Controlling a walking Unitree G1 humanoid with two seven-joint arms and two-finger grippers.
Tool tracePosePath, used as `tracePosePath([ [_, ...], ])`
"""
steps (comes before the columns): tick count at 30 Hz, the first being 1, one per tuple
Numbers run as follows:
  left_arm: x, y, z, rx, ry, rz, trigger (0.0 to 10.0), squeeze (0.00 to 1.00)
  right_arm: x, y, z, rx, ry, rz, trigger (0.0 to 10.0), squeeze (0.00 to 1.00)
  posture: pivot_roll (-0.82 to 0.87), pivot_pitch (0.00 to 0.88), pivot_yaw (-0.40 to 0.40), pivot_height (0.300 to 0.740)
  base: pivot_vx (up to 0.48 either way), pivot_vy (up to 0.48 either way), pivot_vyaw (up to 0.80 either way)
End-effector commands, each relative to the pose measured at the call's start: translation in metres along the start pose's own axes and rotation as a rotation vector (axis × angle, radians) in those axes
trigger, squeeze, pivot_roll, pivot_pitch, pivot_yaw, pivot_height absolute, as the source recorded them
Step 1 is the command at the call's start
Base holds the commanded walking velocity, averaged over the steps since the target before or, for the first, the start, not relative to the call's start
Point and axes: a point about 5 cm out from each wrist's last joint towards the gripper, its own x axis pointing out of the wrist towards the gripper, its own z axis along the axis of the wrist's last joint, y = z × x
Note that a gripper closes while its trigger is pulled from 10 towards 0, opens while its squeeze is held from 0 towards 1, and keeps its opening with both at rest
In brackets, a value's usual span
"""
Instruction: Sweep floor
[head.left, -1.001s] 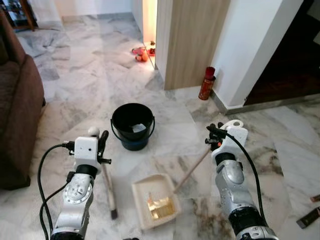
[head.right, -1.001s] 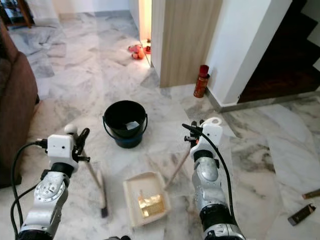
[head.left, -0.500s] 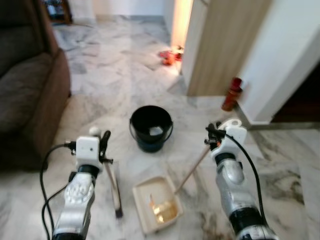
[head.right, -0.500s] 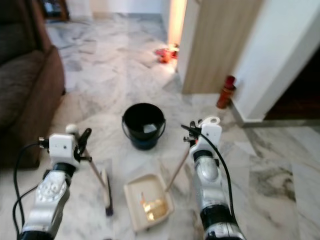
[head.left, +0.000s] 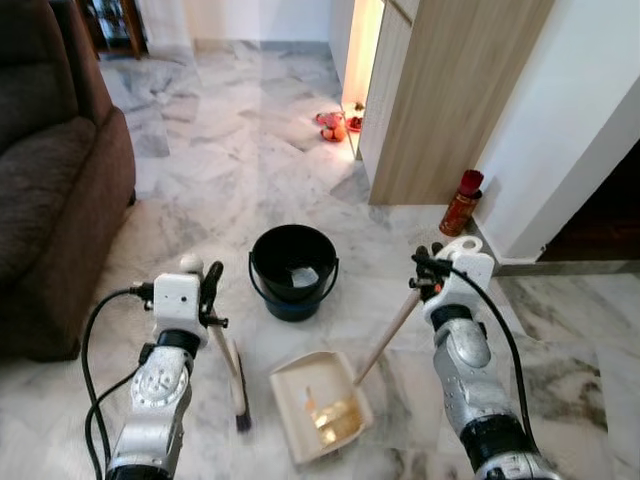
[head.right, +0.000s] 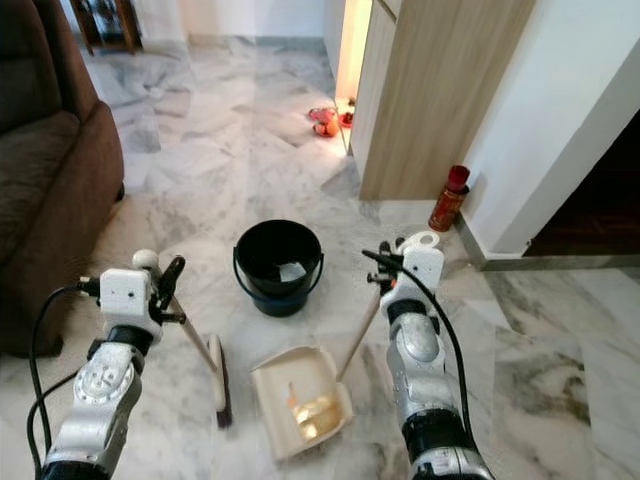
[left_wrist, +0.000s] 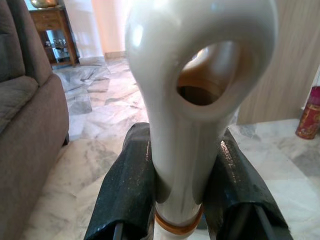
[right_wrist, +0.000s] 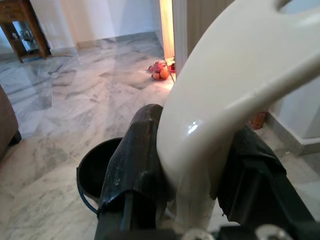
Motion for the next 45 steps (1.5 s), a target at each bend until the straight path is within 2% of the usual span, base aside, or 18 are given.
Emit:
tracePosePath([
  [1, 0.002, -0.002, 0.007, 0.002, -0.039, -0.004, 10.0, 0.0, 0.003, -0.002, 0.011, 0.022, -0.048, -0.009, 10.0, 0.0, 0.05, 0.047, -0.062, 0.74, 0.262, 0.0, 0.0],
  [25, 0.002, -0.001, 0.007, 0.003, -0.038, -0.006, 10.0, 0.0, 0.003, -0.003, 0.012, 0.015, -0.049, -0.014, 10.0, 0.0, 0.05, 0.055, -0.063, 0.74, 0.267, 0.0, 0.0],
  [29, 0.002, -0.002, 0.007, 0.003, -0.04, -0.007, 10.0, 0.0, 0.003, -0.003, 0.013, 0.017, -0.055, -0.016, 10.0, 0.0, 0.05, 0.06, -0.062, 0.74, 0.0, 0.0, 0.0],
  [34, -0.003, -0.002, 0.003, 0.036, -0.031, -0.03, 10.0, 0.0, 0.005, -0.006, 0.02, 0.012, -0.084, -0.026, 10.0, 0.0, 0.05, 0.06, -0.062, 0.74, 0.0, 0.0, 0.0],
  [41, -0.004, -0.001, 0.0, 0.038, -0.019, -0.025, 10.0, 0.0, 0.005, -0.009, 0.035, -0.002, -0.125, -0.02, 10.0, 0.0, 0.04, 0.061, -0.063, 0.74, 0.0, 0.0, 0.0],
  [45, -0.004, -0.001, -0.002, 0.042, -0.014, -0.026, 10.0, 0.0, 0.003, -0.013, 0.052, 0.005, -0.171, -0.021, 10.0, 0.0, 0.04, 0.06, -0.063, 0.74, 0.0, 0.0, 0.0],
])
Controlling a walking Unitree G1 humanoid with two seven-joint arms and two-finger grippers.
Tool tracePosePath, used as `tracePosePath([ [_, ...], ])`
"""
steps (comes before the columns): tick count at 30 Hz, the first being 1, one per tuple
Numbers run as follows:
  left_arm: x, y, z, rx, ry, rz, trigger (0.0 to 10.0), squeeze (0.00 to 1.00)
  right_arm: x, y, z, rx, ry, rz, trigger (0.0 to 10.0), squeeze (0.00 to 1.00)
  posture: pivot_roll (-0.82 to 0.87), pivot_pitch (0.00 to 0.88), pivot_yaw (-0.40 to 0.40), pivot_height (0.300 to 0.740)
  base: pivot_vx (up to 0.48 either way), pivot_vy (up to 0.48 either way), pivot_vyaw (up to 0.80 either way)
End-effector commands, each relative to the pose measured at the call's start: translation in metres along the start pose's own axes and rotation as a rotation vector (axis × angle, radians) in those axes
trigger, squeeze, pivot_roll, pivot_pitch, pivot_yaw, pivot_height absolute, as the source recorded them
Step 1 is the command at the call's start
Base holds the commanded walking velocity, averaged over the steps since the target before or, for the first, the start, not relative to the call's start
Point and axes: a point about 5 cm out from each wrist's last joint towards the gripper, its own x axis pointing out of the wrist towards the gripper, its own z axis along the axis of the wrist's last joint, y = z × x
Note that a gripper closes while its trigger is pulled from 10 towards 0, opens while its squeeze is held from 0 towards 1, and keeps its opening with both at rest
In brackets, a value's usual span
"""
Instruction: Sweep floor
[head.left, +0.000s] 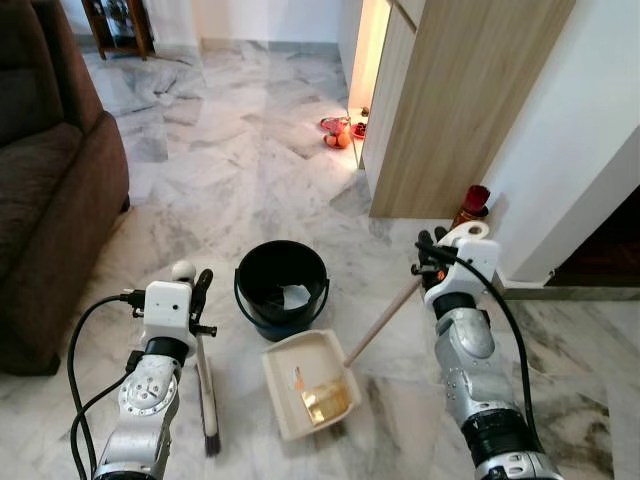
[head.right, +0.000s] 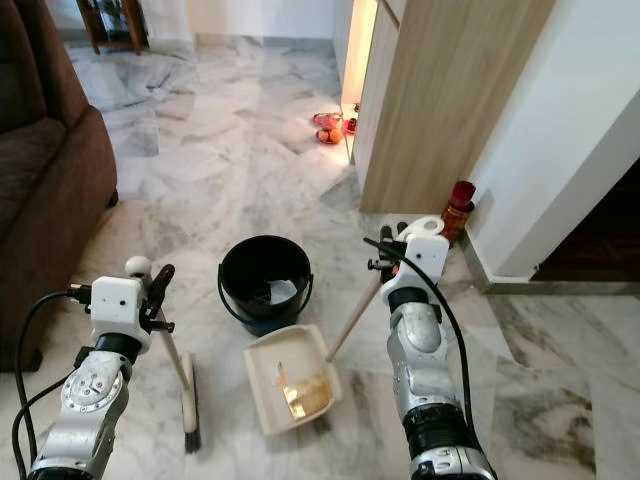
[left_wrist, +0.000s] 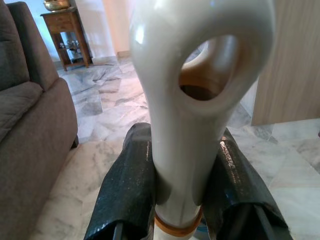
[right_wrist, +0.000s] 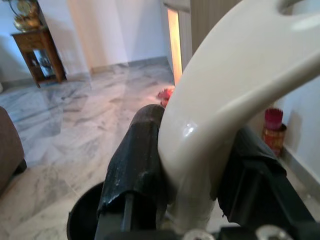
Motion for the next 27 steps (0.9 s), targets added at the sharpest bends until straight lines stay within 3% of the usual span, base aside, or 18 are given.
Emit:
tracePosePath([
  [1, 0.003, -0.004, 0.006, 0.014, -0.037, -0.018, 10.0, 0.0, 0.003, -0.005, 0.022, 0.005, -0.078, -0.009, 10.0, 0.0, 0.04, 0.06, -0.063, 0.74, 0.0, 0.0, 0.0],
  [12, 0.003, -0.005, 0.004, 0.016, -0.035, -0.017, 10.0, 0.0, -0.006, -0.008, 0.064, -0.033, -0.15, 0.027, 10.0, 0.0, 0.03, 0.052, -0.064, 0.74, 0.0, 0.0, 0.0],
  [22, 0.006, -0.006, 0.004, 0.01, -0.038, -0.022, 10.0, 0.0, -0.012, -0.006, 0.108, 0.091, -0.208, 0.014, 10.0, 0.0, 0.03, 0.047, -0.063, 0.74, 0.0, 0.0, 0.0],
  [27, 0.005, -0.006, 0.004, 0.009, -0.037, -0.022, 10.0, 0.0, -0.009, -0.003, 0.128, 0.111, -0.259, 0.015, 10.0, 0.0, 0.03, 0.05, -0.063, 0.74, 0.0, 0.0, 0.0],
])
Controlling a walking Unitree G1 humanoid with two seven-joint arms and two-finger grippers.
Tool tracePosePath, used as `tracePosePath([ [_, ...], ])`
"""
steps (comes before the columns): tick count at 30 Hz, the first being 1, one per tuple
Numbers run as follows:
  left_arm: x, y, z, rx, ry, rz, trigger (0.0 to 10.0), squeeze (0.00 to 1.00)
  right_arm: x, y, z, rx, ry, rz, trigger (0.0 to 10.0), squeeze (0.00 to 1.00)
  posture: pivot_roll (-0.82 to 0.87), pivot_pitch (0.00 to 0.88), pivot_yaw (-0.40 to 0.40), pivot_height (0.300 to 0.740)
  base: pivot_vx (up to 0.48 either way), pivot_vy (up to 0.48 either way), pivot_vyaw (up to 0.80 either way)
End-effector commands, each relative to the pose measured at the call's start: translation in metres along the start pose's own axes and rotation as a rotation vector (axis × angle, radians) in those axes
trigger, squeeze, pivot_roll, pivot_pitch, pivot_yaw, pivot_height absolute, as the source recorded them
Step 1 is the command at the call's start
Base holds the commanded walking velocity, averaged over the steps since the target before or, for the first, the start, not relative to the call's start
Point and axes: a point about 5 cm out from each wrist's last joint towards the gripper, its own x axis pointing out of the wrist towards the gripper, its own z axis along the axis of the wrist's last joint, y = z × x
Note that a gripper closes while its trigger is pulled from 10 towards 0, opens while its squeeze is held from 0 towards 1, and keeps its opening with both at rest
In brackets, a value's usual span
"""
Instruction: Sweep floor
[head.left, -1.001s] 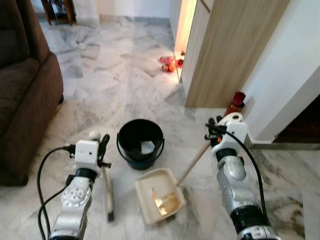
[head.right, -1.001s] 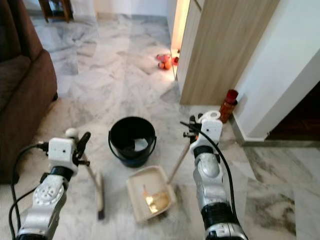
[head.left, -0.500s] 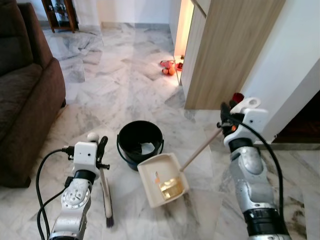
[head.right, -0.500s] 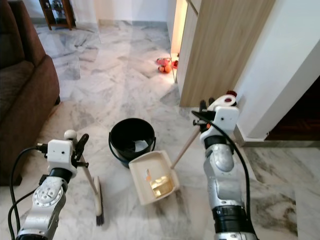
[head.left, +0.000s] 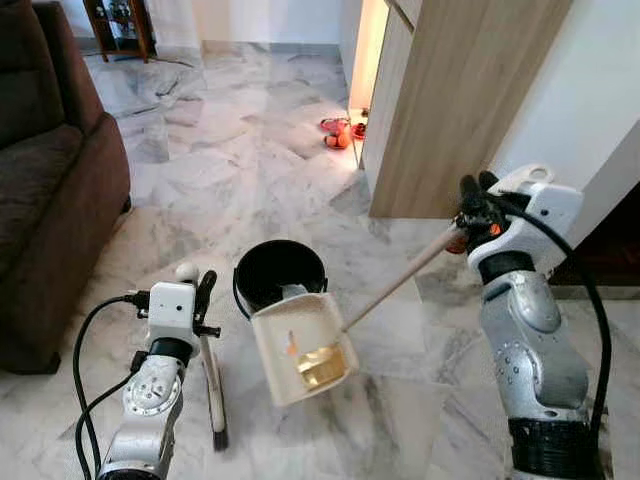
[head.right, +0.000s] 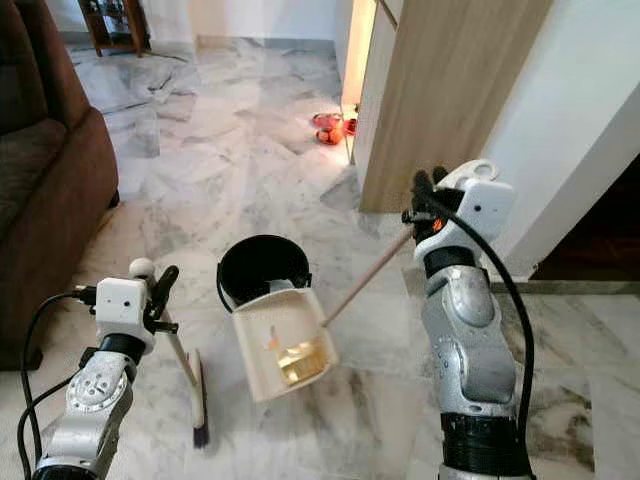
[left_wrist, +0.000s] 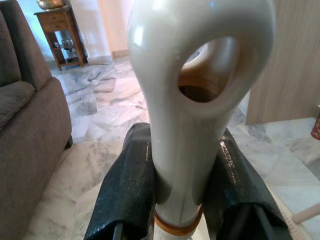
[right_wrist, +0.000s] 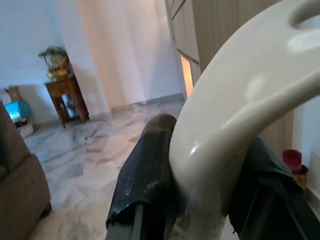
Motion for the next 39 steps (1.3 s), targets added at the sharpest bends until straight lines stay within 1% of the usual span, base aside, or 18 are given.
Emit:
tracePosePath([
  [1, 0.003, -0.004, 0.005, 0.012, -0.033, -0.013, 10.0, 0.0, 0.003, 0.007, 0.038, 0.019, -0.15, 0.015, 10.0, 0.0, 0.03, 0.05, -0.063, 0.74, 0.0, 0.0, 0.0],
  [7, 0.001, -0.002, 0.004, 0.014, -0.03, -0.007, 10.0, 0.0, 0.006, 0.012, 0.053, 0.016, -0.232, -0.008, 10.0, 0.0, 0.03, 0.057, -0.063, 0.74, 0.0, 0.0, 0.0],
  [11, -0.002, -0.001, 0.001, 0.018, -0.018, 0.0, 10.0, 0.0, 0.008, 0.016, 0.058, -0.003, -0.268, -0.006, 10.0, 0.0, 0.03, 0.057, -0.063, 0.74, 0.0, 0.0, 0.0],
  [16, -0.006, 0.002, -0.003, 0.025, -0.007, 0.009, 10.0, 0.0, 0.011, 0.022, 0.067, 0.025, -0.321, -0.004, 10.0, 0.0, 0.04, 0.063, -0.064, 0.74, 0.0, 0.0, 0.0],
  [22, -0.008, 0.002, -0.003, 0.025, -0.003, 0.014, 10.0, 0.0, 0.014, 0.026, 0.067, 0.04, -0.322, 0.003, 10.0, 0.0, 0.04, 0.064, -0.065, 0.74, 0.0, 0.0, 0.0],
  [31, -0.008, 0.001, -0.003, 0.027, -0.004, 0.014, 10.0, 0.0, 0.014, 0.03, 0.059, 0.051, -0.3, 0.012, 10.0, 0.0, 0.04, 0.062, -0.066, 0.74, 0.296, 0.0, 0.0],
  [39, -0.007, 0.0, -0.003, 0.024, -0.006, 0.013, 10.0, 0.0, 0.014, 0.031, 0.058, 0.058, -0.294, 0.014, 10.0, 0.0, 0.04, 0.055, -0.066, 0.74, 0.337, 0.0, 0.0],
])
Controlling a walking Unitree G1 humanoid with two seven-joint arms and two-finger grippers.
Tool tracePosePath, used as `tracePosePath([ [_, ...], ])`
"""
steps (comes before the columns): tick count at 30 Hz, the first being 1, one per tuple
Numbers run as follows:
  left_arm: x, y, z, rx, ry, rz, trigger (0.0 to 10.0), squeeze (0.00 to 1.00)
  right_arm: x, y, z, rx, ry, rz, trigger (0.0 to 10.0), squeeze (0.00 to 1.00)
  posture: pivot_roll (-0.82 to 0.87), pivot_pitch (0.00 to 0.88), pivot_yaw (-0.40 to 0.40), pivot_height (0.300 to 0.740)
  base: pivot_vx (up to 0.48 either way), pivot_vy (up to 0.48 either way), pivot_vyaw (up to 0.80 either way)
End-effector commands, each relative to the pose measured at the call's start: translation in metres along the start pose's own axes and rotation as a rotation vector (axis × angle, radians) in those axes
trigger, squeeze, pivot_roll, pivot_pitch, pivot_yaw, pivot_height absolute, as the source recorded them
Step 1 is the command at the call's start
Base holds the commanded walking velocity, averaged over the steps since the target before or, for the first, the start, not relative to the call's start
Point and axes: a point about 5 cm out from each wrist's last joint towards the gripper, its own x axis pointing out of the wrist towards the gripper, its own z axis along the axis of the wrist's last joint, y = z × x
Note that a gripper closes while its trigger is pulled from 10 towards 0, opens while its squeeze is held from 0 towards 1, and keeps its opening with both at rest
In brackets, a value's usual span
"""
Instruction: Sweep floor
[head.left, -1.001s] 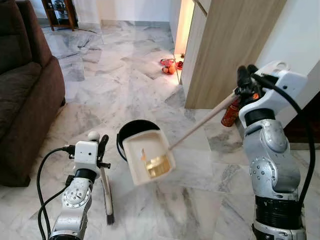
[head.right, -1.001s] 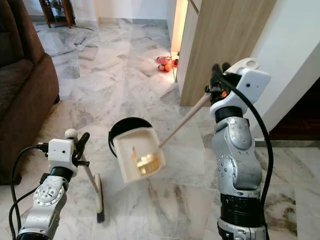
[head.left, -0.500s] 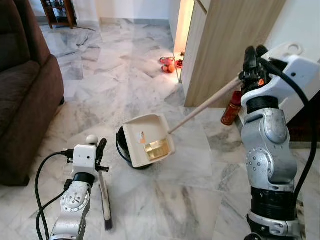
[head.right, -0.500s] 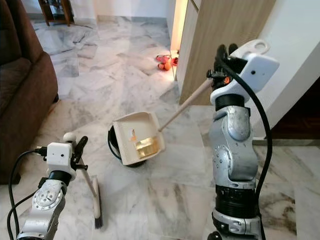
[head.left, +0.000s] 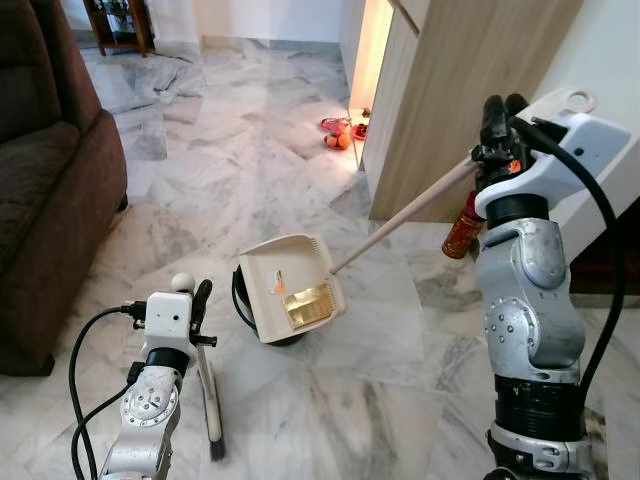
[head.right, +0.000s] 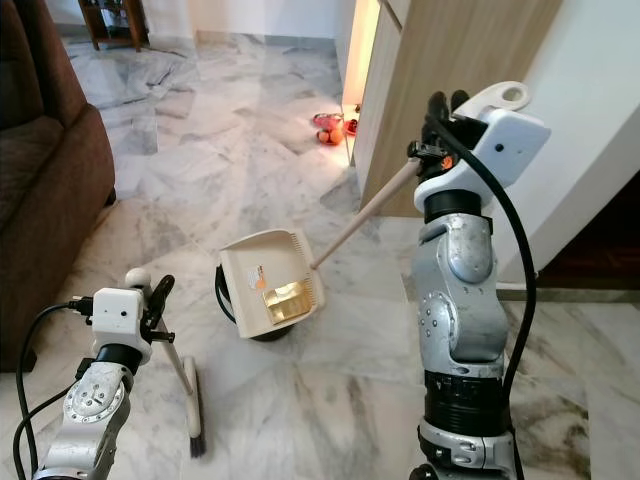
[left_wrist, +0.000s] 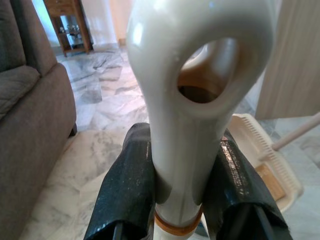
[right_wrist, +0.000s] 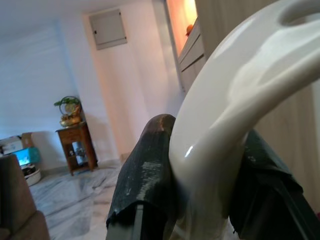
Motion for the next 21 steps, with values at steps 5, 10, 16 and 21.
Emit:
tracePosePath([
  [5, 0.0024, -0.0033, 0.0065, 0.021, -0.04, -0.011, 10.0, 0.0, 0.003, 0.0022, 0.0133, 0.001, -0.076, 0.015, 10.0, 0.0, 0.04, 0.055, -0.066, 0.74, 0.364, 0.0, 0.0],
  [10, 0.0027, -0.0037, 0.0065, 0.02, -0.041, -0.012, 10.0, 0.0, 0.0027, 0.0042, 0.0122, 0.002, -0.076, 0.027, 10.0, 0.0, 0.04, 0.05, -0.067, 0.74, 0.365, 0.0, 0.4],
  [16, 0.0033, -0.0043, 0.0071, 0.019, -0.043, -0.013, 10.0, 0.0, 0.0023, 0.0043, 0.0109, 0.023, -0.07, 0.024, 10.0, 0.0, 0.04, 0.049, -0.068, 0.74, 0.366, 0.0, 0.09],
  [21, 0.0036, -0.0043, 0.0074, 0.019, -0.045, -0.012, 10.0, 0.0, 0.0026, 0.0047, 0.0101, 0.028, -0.067, 0.023, 10.0, 0.0, 0.04, 0.049, -0.068, 0.74, 0.366, 0.0, 0.0],
])
